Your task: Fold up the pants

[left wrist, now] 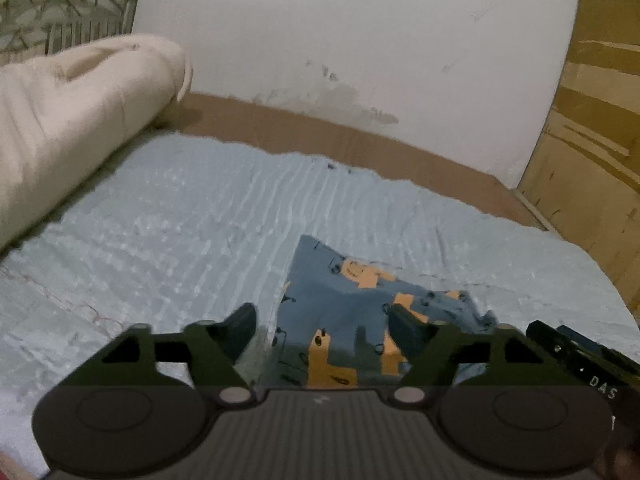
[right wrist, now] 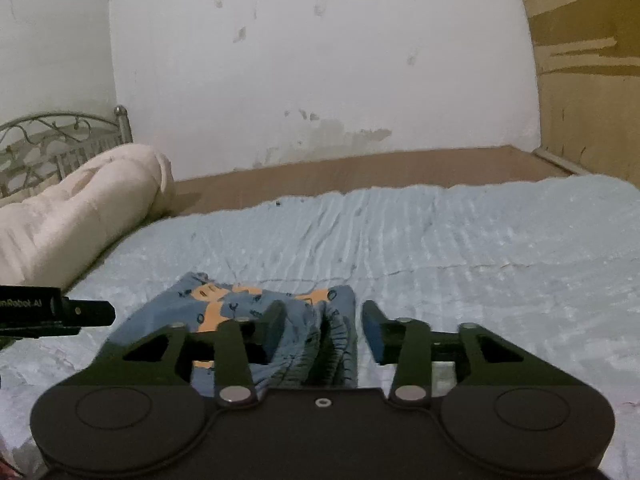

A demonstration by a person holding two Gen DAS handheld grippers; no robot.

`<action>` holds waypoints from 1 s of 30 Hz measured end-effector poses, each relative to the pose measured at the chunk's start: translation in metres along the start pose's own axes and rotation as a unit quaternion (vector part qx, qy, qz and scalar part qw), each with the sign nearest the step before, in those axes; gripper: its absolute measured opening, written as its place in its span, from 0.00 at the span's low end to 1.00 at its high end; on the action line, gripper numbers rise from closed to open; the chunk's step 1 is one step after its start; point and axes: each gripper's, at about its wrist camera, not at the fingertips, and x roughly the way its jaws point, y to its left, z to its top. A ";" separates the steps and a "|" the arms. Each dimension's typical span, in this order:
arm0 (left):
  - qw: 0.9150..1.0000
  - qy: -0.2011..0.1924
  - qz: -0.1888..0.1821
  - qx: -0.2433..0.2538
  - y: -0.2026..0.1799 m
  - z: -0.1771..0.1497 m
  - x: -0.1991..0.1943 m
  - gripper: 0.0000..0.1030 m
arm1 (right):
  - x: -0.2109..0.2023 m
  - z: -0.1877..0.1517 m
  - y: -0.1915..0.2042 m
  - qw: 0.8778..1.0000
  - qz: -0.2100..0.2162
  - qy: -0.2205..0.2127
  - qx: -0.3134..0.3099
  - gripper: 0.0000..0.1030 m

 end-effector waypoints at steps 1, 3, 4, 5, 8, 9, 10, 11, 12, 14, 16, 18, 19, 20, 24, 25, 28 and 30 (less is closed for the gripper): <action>1.000 -0.009 0.001 0.003 -0.002 0.000 -0.007 0.86 | -0.007 0.001 0.000 1.000 0.000 -0.006 -0.001 0.61; 1.000 -0.026 0.007 0.009 -0.005 -0.001 -0.021 0.97 | -0.024 0.002 0.000 1.000 0.002 -0.020 -0.003 0.69; 0.999 -0.034 0.010 0.012 -0.007 -0.001 -0.028 0.98 | -0.032 0.002 0.001 1.000 0.003 -0.026 -0.005 0.73; 0.999 -0.040 0.012 0.015 -0.008 -0.002 -0.035 0.99 | -0.040 0.003 0.002 0.999 0.005 -0.032 -0.006 0.74; 0.998 -0.051 0.010 0.021 -0.009 -0.005 -0.056 0.99 | -0.063 0.004 0.005 0.999 0.010 -0.048 -0.010 0.83; 0.998 -0.055 0.008 0.022 -0.009 -0.007 -0.062 0.99 | -0.070 0.004 0.005 0.998 0.012 -0.054 -0.011 0.86; 0.998 -0.060 0.007 0.023 -0.009 -0.010 -0.069 0.99 | -0.077 0.004 0.006 0.998 0.015 -0.059 -0.013 0.91; 0.998 -0.064 0.007 0.025 -0.009 -0.012 -0.075 0.99 | -0.085 0.003 0.007 0.998 0.017 -0.064 -0.015 0.93; 0.997 -0.069 0.007 0.027 -0.009 -0.015 -0.080 0.99 | -0.092 0.002 0.008 0.997 0.020 -0.069 -0.018 0.96; 0.997 -0.076 0.008 0.032 -0.011 -0.022 -0.091 0.99 | -0.105 -0.001 0.011 0.997 0.025 -0.074 -0.025 0.97; 0.996 -0.081 0.006 0.039 -0.012 -0.033 -0.101 0.99 | -0.117 -0.005 0.014 0.996 0.029 -0.076 -0.033 0.99; 0.995 -0.082 0.006 0.051 -0.014 -0.044 -0.107 0.99 | -0.129 -0.012 0.016 0.996 0.028 -0.078 -0.042 0.99; 0.995 -0.080 0.008 0.057 -0.015 -0.052 -0.110 0.99 | -0.134 -0.016 0.017 0.995 0.028 -0.078 -0.046 0.99; 0.995 -0.076 0.009 0.063 -0.015 -0.058 -0.111 0.99 | -0.138 -0.020 0.018 0.995 0.028 -0.077 -0.049 0.99; 0.995 -0.059 0.012 0.076 -0.012 -0.081 -0.113 0.99 | -0.155 -0.040 0.020 0.995 0.022 -0.075 -0.058 0.99; 0.995 -0.058 0.014 0.076 -0.010 -0.087 -0.113 0.99 | -0.159 -0.045 0.021 0.995 0.018 -0.075 -0.060 0.99; 0.995 -0.063 0.021 0.076 -0.007 -0.101 -0.115 0.99 | -0.165 -0.061 0.021 0.996 0.012 -0.071 -0.061 0.99; 0.995 -0.068 0.024 0.076 -0.006 -0.108 -0.115 0.99 | -0.166 -0.070 0.021 0.996 0.008 -0.068 -0.058 0.99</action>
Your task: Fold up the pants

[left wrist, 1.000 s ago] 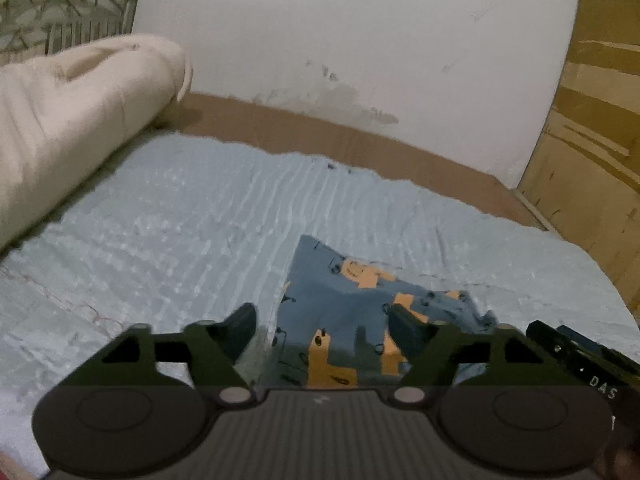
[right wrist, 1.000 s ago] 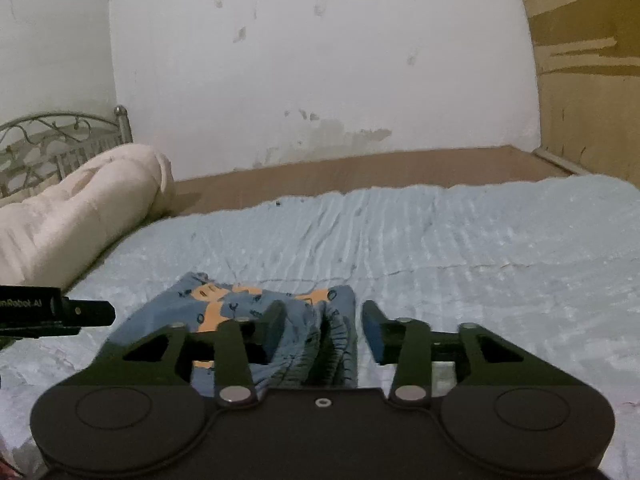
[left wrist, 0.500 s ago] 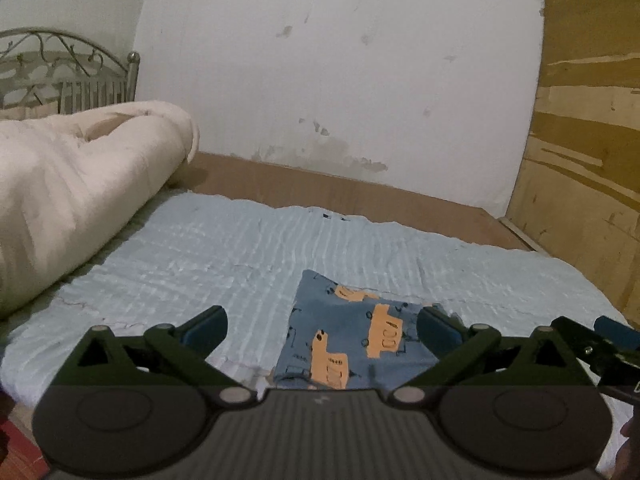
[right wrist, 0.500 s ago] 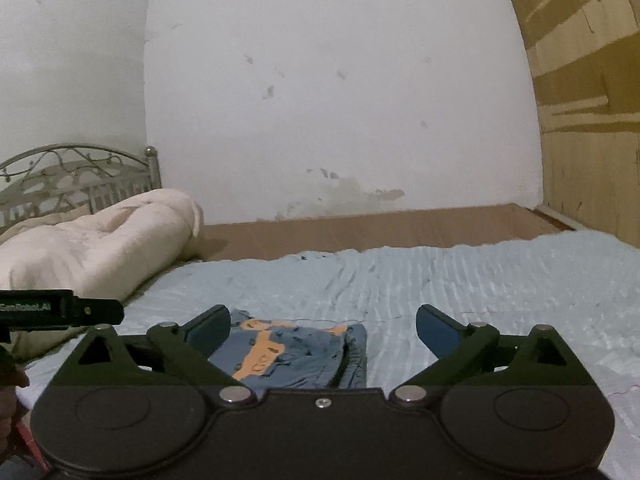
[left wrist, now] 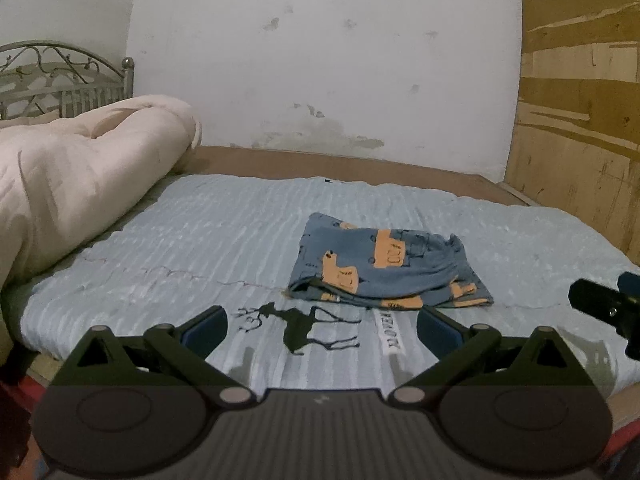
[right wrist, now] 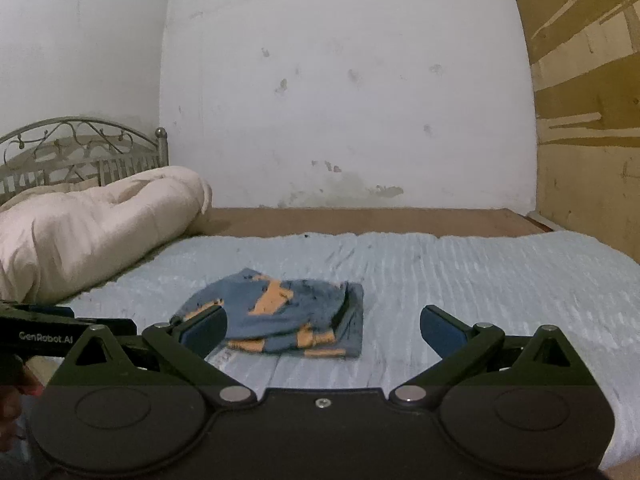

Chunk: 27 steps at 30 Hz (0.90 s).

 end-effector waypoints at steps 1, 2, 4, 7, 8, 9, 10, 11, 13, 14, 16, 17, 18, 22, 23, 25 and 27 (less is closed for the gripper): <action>1.000 -0.002 0.002 0.000 0.000 -0.003 -0.002 0.99 | -0.002 -0.004 0.000 1.000 -0.001 0.002 0.001 0.99; 1.000 -0.004 0.003 0.001 0.000 -0.006 -0.003 0.99 | -0.003 -0.008 0.001 1.000 -0.002 0.004 0.002 0.99; 1.000 -0.008 0.006 0.002 0.001 -0.010 -0.005 0.99 | -0.004 -0.016 0.002 1.000 -0.004 0.009 0.004 0.99; 1.000 -0.009 0.008 0.011 0.000 -0.017 -0.007 0.99 | -0.005 -0.023 0.002 1.000 -0.008 0.011 0.011 0.99; 1.000 -0.009 0.008 0.015 0.000 -0.018 -0.007 0.99 | -0.005 -0.024 0.002 1.000 -0.009 0.011 0.013 0.99; 1.000 -0.007 0.009 0.017 -0.001 -0.020 -0.007 0.99 | -0.005 -0.025 0.000 1.000 -0.009 0.013 0.013 0.99; 1.000 -0.006 0.010 0.019 -0.001 -0.021 -0.007 0.99 | -0.005 -0.026 0.000 1.000 -0.009 0.015 0.014 0.99; 1.000 -0.004 0.010 0.018 -0.001 -0.022 -0.007 0.99 | -0.005 -0.026 0.000 1.000 -0.010 0.016 0.014 0.99; 1.000 -0.002 0.009 0.016 0.000 -0.022 -0.006 0.99 | -0.004 -0.026 -0.001 1.000 -0.011 0.017 0.015 0.99; 1.000 -0.001 0.009 0.015 0.001 -0.023 -0.006 0.99 | -0.004 -0.026 -0.002 1.000 -0.011 0.017 0.016 0.99; 1.000 -0.001 0.009 0.015 0.002 -0.023 -0.006 0.99 | -0.004 -0.027 -0.003 1.000 -0.011 0.018 0.016 0.99; 1.000 -0.001 0.010 0.015 0.002 -0.023 -0.006 0.99 | -0.003 -0.027 -0.003 1.000 -0.012 0.019 0.016 0.99; 1.000 -0.001 0.011 0.016 0.002 -0.023 -0.006 0.99 | -0.003 -0.027 -0.003 1.000 -0.012 0.020 0.015 0.99; 1.000 -0.002 0.012 0.016 0.002 -0.022 -0.006 0.99 | 0.001 -0.026 -0.004 0.999 -0.012 0.026 0.014 0.99; 1.000 -0.001 0.012 0.016 0.002 -0.022 -0.006 0.99 | 0.001 -0.026 -0.004 0.999 -0.013 0.026 0.014 0.99; 1.000 -0.001 0.012 0.016 0.002 -0.023 -0.006 0.99 | 0.001 -0.026 -0.004 0.999 -0.012 0.026 0.014 0.99; 1.000 -0.001 0.012 0.016 0.002 -0.023 -0.006 0.99 | 0.001 -0.026 -0.005 1.000 -0.013 0.025 0.014 0.99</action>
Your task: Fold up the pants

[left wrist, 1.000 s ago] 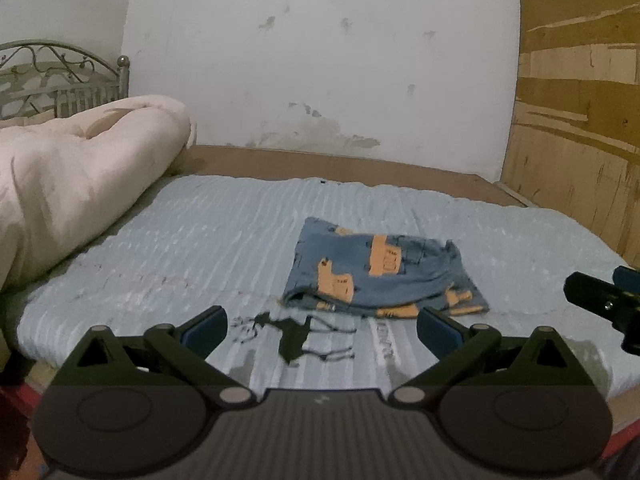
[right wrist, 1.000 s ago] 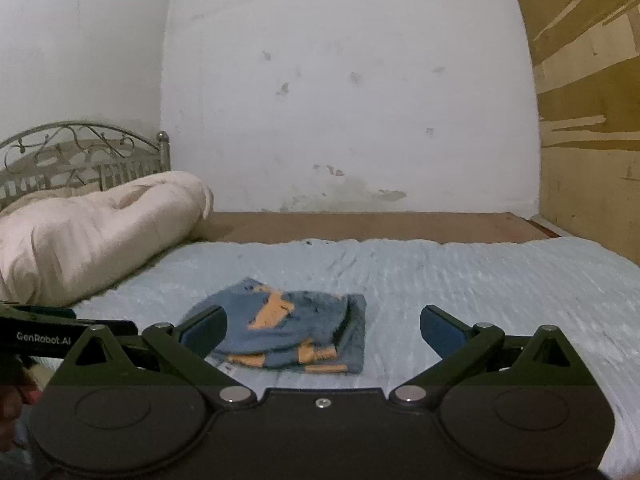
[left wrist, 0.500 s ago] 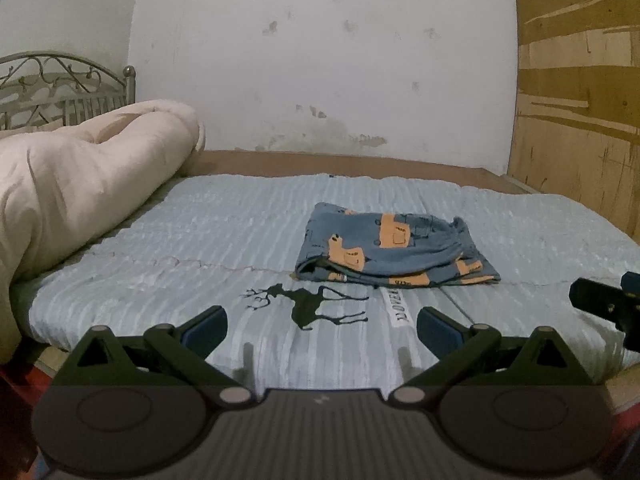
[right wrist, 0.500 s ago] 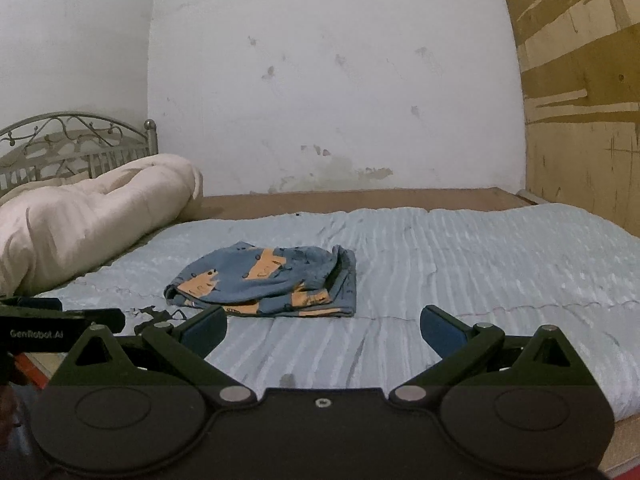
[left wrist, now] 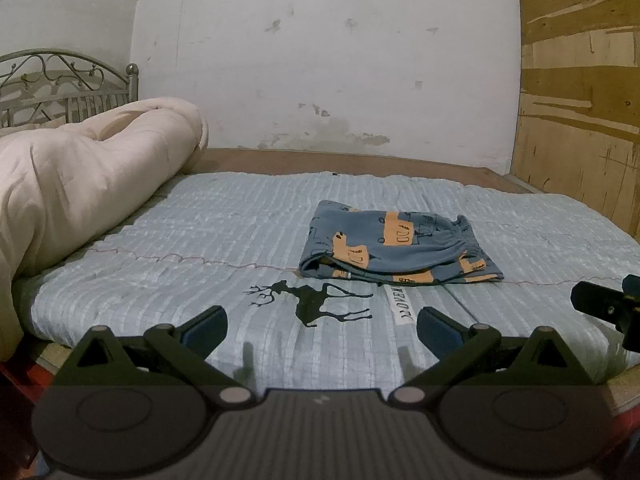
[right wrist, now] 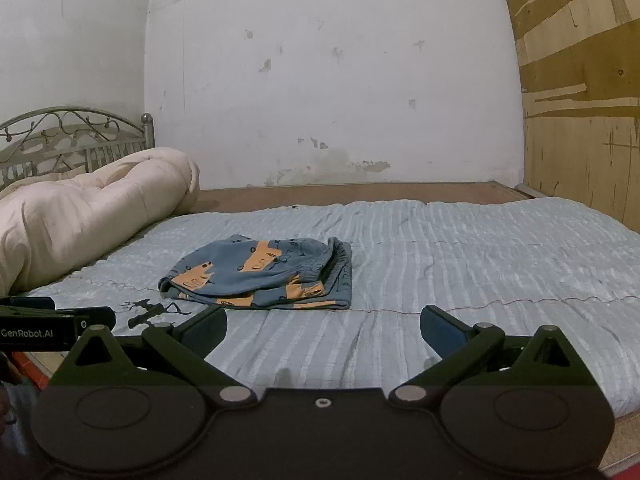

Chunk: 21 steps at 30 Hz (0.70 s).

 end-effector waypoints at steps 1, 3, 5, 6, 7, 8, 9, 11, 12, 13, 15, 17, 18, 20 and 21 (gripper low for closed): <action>1.000 0.000 0.000 0.000 0.000 0.000 0.000 0.99 | 0.000 0.000 0.000 1.000 0.001 0.000 0.000 0.99; 1.000 0.001 0.001 -0.001 0.000 0.000 0.000 0.99 | 0.000 0.000 0.000 1.000 0.000 0.000 0.000 0.99; 1.000 0.001 0.002 -0.002 0.000 -0.001 0.000 0.99 | 0.000 0.000 0.000 1.000 -0.001 0.000 0.000 0.99; 1.000 0.002 0.002 -0.002 0.000 -0.001 0.000 0.99 | 0.000 0.000 0.000 1.000 0.000 0.000 0.000 0.99; 1.000 0.002 0.002 -0.002 0.000 -0.001 0.000 0.99 | 0.000 0.000 -0.001 1.000 -0.001 0.000 0.001 0.99; 1.000 0.002 0.001 -0.002 0.000 -0.001 0.000 0.99 | 0.000 0.000 -0.001 1.000 -0.001 0.000 0.001 0.99; 1.000 0.002 0.002 -0.002 0.000 -0.001 0.000 0.99 | 0.000 0.000 -0.001 1.000 -0.001 0.000 0.001 0.99; 1.000 0.002 0.002 -0.002 0.000 -0.002 0.000 0.99 | 0.000 0.000 -0.002 1.000 -0.001 0.001 0.002 0.99; 1.000 0.002 0.002 -0.002 0.000 -0.002 0.000 0.99 | 0.000 0.000 -0.002 1.000 -0.001 0.001 0.002 0.99; 1.000 0.002 0.002 -0.002 0.000 -0.002 0.000 0.99 | 0.000 0.000 -0.002 1.000 -0.001 0.001 0.002 0.99; 1.000 0.002 0.002 -0.002 0.000 -0.002 0.000 0.99 | 0.000 0.000 -0.002 1.000 -0.001 0.001 0.002 0.99; 1.000 0.003 0.002 -0.002 0.000 -0.002 0.000 0.99 | 0.000 0.000 -0.002 1.000 -0.001 0.001 0.002 0.99; 1.000 0.003 0.001 -0.002 0.001 -0.002 0.000 0.99 | 0.000 0.000 -0.002 1.000 0.000 0.001 0.002 0.99; 1.000 0.003 0.002 -0.002 0.000 -0.002 0.000 0.99 | 0.000 0.000 -0.002 1.000 -0.001 0.001 0.002 0.99; 1.000 0.003 0.002 -0.002 0.000 -0.002 0.000 0.99 | 0.000 0.000 -0.002 1.000 -0.001 0.001 0.002 0.99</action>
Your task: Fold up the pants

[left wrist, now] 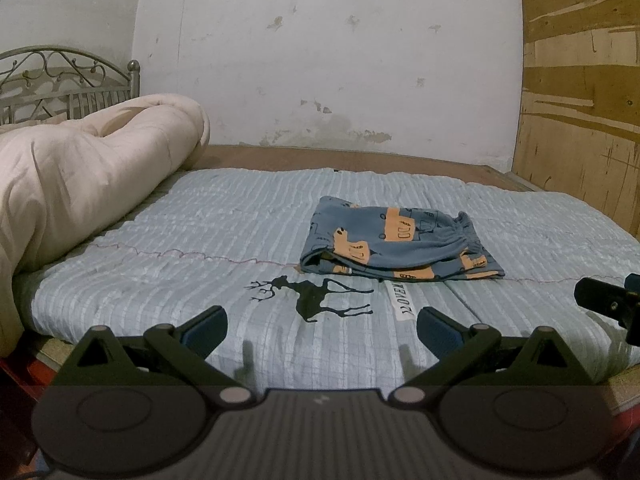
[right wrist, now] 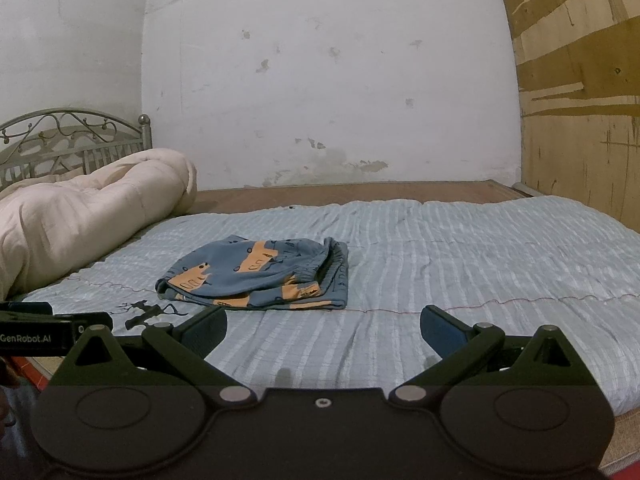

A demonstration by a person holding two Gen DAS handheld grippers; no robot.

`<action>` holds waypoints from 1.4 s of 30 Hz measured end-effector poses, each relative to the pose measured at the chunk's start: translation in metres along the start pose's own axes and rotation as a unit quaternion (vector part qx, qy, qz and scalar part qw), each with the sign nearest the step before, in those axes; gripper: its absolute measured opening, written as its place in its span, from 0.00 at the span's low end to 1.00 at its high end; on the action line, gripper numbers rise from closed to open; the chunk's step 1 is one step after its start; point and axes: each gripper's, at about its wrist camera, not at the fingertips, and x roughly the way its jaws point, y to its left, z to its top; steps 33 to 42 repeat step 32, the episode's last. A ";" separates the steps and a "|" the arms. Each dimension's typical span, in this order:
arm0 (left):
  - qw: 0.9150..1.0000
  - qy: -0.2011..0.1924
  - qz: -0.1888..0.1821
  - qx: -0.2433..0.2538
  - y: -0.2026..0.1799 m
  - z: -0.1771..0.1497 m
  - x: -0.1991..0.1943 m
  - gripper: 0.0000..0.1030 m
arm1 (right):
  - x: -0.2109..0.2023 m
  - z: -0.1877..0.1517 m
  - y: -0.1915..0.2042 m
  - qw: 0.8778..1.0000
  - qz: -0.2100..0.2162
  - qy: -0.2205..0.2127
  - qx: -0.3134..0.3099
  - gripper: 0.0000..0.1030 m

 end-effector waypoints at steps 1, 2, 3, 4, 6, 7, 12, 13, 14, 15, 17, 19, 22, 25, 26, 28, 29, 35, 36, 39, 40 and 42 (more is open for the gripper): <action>1.000 0.000 0.000 0.000 0.000 0.000 0.000 0.99 | 0.000 0.000 0.000 1.000 0.000 0.000 0.000 0.99; 1.000 0.000 0.000 0.000 0.000 0.000 0.000 0.99 | 0.000 0.000 0.000 1.000 0.000 0.001 0.000 0.99; 1.000 0.000 0.000 -0.001 0.000 0.000 0.000 0.99 | 0.000 0.000 -0.001 1.000 0.000 0.001 0.000 0.99; 1.000 0.000 0.000 0.000 0.000 0.000 0.000 0.99 | 0.000 0.000 -0.001 1.000 0.000 0.001 0.000 0.99; 1.000 0.000 0.000 0.000 0.000 0.000 0.000 0.99 | 0.000 0.000 -0.001 1.000 0.000 0.001 0.000 0.99; 1.000 0.000 0.000 0.000 0.000 0.000 0.000 0.99 | 0.000 0.000 -0.001 1.000 0.000 0.001 0.000 0.99; 1.000 0.001 -0.001 0.000 0.000 -0.001 0.000 0.99 | 0.000 0.000 0.000 1.000 -0.001 0.001 0.000 0.99; 1.000 0.001 -0.001 0.000 -0.001 -0.001 0.000 0.99 | 0.000 0.000 0.000 1.000 -0.001 0.002 0.001 0.99; 1.000 0.002 -0.001 0.000 -0.001 -0.002 0.000 0.99 | 0.000 0.000 0.000 1.000 -0.001 0.001 0.001 0.99; 1.000 0.002 -0.002 0.000 -0.001 -0.002 0.000 0.99 | 0.000 0.000 0.000 1.000 -0.001 0.001 0.000 0.99; 1.000 0.003 -0.004 -0.001 -0.001 -0.003 0.001 0.99 | 0.001 0.000 -0.001 1.000 -0.001 0.001 0.000 0.99; 1.000 0.005 -0.012 -0.002 -0.001 -0.003 0.001 0.99 | 0.001 0.000 -0.001 1.000 0.000 0.002 0.001 0.99; 1.000 0.008 -0.010 -0.005 -0.003 -0.001 0.000 0.99 | 0.003 -0.002 -0.001 1.000 -0.002 0.004 0.001 0.99; 1.000 0.008 -0.015 0.000 -0.003 0.000 0.000 0.99 | 0.005 -0.004 -0.002 1.000 -0.003 0.007 0.002 0.99; 1.000 0.009 -0.018 -0.003 -0.003 0.001 0.000 0.99 | 0.006 -0.005 -0.002 1.000 -0.004 0.008 0.002 0.99; 1.000 0.009 -0.019 -0.009 -0.001 0.003 0.001 0.99 | 0.008 -0.006 -0.001 1.000 -0.005 0.010 0.003 0.99; 1.000 0.007 -0.018 -0.009 -0.001 0.003 0.001 0.99 | 0.008 -0.006 0.000 1.000 -0.005 0.011 0.003 0.99; 1.000 0.009 -0.014 -0.006 0.000 0.003 0.003 0.99 | 0.010 -0.006 0.000 1.000 -0.007 0.012 0.002 0.99; 1.000 0.009 -0.014 -0.006 0.000 0.003 0.003 0.99 | 0.010 -0.006 0.000 1.000 -0.007 0.012 0.002 0.99; 1.000 0.009 -0.014 -0.006 0.000 0.003 0.003 0.99 | 0.010 -0.006 0.000 1.000 -0.007 0.012 0.002 0.99; 1.000 0.009 -0.014 -0.006 0.000 0.003 0.003 0.99 | 0.010 -0.006 0.000 1.000 -0.007 0.012 0.002 0.99; 1.000 0.009 -0.014 -0.006 0.000 0.003 0.003 0.99 | 0.010 -0.006 0.000 1.000 -0.007 0.012 0.002 0.99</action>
